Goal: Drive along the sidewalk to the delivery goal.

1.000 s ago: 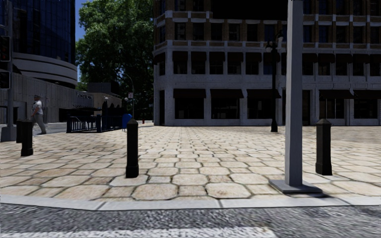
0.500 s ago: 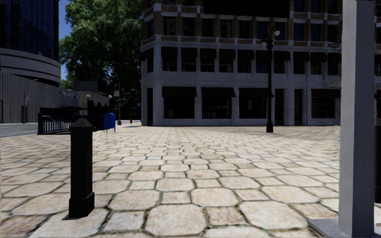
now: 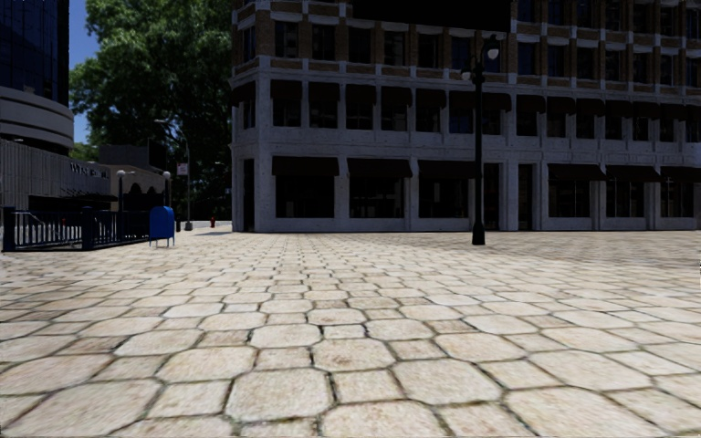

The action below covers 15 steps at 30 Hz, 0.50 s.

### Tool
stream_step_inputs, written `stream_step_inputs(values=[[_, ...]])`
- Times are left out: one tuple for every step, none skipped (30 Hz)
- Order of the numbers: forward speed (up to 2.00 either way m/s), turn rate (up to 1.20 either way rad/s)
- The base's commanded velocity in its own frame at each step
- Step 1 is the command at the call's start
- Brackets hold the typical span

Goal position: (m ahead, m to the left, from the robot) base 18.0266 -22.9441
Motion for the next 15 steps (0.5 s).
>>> stream_step_inputs(values=[[1.21, -0.26], [1.21, -0.26], [1.21, -0.26], [1.21, -0.26], [1.21, -0.26], [1.21, -0.36], [1.21, -0.37], [1.21, -0.38], [1.21, -0.39], [1.21, -0.39], [1.21, -0.39], [1.21, -0.4], [1.21, -0.4], [1.21, -0.4], [1.21, -0.4]])
